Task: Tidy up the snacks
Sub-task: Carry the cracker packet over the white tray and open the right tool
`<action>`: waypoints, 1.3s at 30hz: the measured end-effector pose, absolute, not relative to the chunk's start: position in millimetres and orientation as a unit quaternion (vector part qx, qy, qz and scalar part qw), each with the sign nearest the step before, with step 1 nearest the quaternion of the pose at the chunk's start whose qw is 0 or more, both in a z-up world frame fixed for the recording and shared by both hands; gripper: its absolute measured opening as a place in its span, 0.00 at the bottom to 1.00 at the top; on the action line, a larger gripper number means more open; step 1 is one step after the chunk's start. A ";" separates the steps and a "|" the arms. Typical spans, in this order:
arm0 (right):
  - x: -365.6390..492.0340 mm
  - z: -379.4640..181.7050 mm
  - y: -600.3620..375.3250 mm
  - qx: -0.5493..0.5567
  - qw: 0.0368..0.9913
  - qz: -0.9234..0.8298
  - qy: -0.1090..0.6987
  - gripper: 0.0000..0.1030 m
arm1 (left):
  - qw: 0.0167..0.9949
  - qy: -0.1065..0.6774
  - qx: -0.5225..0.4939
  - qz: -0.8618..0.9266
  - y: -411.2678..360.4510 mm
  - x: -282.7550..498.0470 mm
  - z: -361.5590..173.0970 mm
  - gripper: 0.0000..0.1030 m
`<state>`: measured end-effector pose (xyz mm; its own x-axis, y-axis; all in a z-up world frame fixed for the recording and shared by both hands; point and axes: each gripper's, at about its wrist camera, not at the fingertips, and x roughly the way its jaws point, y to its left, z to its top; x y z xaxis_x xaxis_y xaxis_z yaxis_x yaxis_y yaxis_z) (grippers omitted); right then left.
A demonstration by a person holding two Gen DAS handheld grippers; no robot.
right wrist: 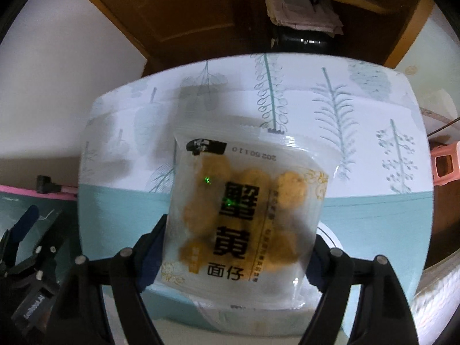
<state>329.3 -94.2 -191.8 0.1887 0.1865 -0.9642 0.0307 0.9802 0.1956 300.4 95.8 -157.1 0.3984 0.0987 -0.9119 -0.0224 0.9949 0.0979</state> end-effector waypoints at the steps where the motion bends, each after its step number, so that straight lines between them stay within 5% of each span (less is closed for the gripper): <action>1: 322.5 -184.0 -95.2 0.084 0.769 0.054 0.631 0.78 | 0.837 0.546 0.037 0.033 92.8 294.0 -150.7 0.94; 20: 143.6 -54.0 -127.2 0.030 0.836 0.118 0.535 0.79 | 0.850 0.522 0.059 -0.033 36.7 110.1 -60.2 0.94; 39: 41.9 -97.1 -124.8 -0.012 0.821 0.144 0.553 0.79 | 0.854 0.519 0.045 -0.001 36.4 23.4 -75.2 0.94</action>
